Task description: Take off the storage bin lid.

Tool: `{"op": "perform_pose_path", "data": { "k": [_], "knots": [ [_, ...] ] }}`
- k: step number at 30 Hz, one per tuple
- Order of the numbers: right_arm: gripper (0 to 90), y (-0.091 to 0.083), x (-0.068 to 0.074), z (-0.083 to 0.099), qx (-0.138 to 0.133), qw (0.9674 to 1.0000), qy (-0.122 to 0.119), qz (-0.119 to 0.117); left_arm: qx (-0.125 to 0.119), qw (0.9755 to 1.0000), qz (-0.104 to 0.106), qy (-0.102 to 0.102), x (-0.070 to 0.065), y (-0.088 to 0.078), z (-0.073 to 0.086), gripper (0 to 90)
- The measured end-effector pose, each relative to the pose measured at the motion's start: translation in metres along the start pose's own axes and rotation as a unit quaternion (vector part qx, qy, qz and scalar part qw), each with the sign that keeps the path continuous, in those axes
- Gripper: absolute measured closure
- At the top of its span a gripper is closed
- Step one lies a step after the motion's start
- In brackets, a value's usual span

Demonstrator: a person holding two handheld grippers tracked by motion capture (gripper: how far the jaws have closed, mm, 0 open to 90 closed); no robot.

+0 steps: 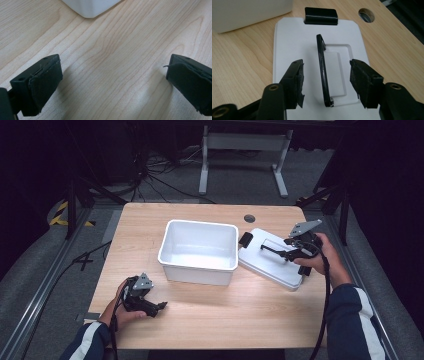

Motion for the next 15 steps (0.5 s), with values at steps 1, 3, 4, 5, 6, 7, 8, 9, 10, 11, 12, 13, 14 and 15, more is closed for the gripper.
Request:
{"op": "perform_pose_path", "data": {
  "k": [1,3,4,5,6,7,8,9,10,11,12,13,14,15],
  "knots": [
    [44.8,-0.001,0.001,0.002,-0.003,1.0000,0.000,0.000,0.000,1.0000,0.000,0.000,0.000,0.000,0.000,0.8],
    [43.9,-0.001,0.004,0.007,-0.004,1.0000,0.002,-0.004,0.000,1.0000,0.000,0.000,0.000,0.000,0.000,0.8],
    [42.9,-0.001,0.006,0.009,0.001,1.0000,0.004,0.000,0.000,1.0000,0.000,0.000,0.000,0.000,0.000,0.8],
    [42.8,-0.001,0.007,0.011,-0.001,1.0000,0.004,-0.002,0.000,1.0000,0.000,0.000,0.000,0.000,0.000,0.8],
    [42.7,-0.002,0.009,0.013,-0.004,1.0000,0.004,-0.005,0.000,1.0000,0.000,0.000,0.000,0.000,0.000,0.8],
    [42.4,-0.002,0.011,0.016,-0.004,1.0000,0.006,-0.006,0.000,1.0000,0.000,0.000,0.000,0.000,0.000,0.8],
    [41.8,-0.003,0.013,0.018,-0.002,1.0000,0.006,-0.001,0.001,1.0000,0.001,-0.001,0.000,0.000,0.000,0.8],
    [41.2,-0.004,0.014,0.020,-0.003,1.0000,0.003,0.004,0.001,1.0000,0.002,-0.001,0.000,0.000,0.000,0.8],
    [40.8,-0.005,0.016,0.023,-0.003,1.0000,0.004,0.003,0.001,1.0000,0.002,0.000,0.000,0.000,0.000,0.8],
    [40.5,-0.005,0.018,0.025,-0.002,1.0000,0.003,0.004,0.001,1.0000,0.003,0.000,0.000,0.000,0.000,0.7],
    [40.1,-0.006,0.020,0.028,-0.002,1.0000,0.005,0.003,0.001,1.0000,0.003,0.002,0.000,0.001,-0.001,0.5],
    [39.8,-0.006,0.022,0.030,-0.004,1.0000,0.006,0.002,0.001,1.0000,0.003,0.002,0.000,0.001,-0.001,0.4],
    [39.4,-0.006,0.023,0.032,-0.005,1.0000,0.003,0.004,0.001,1.0000,0.003,0.002,0.000,0.001,-0.001,0.4],
    [39.0,-0.007,0.025,0.035,-0.007,1.0000,0.000,0.005,0.002,1.0000,0.003,0.000,0.000,0.000,0.000,0.4]
  ]
}}
Point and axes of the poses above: each handheld gripper's, and its own axes: y roughly forward along the jaws, z roughly out of its underside, x roughly to its left, the point moved 2 cm from there along y, roughly forward along the jaws, and after that the axes turned 12 degrees about x, right-handed, at the moved point
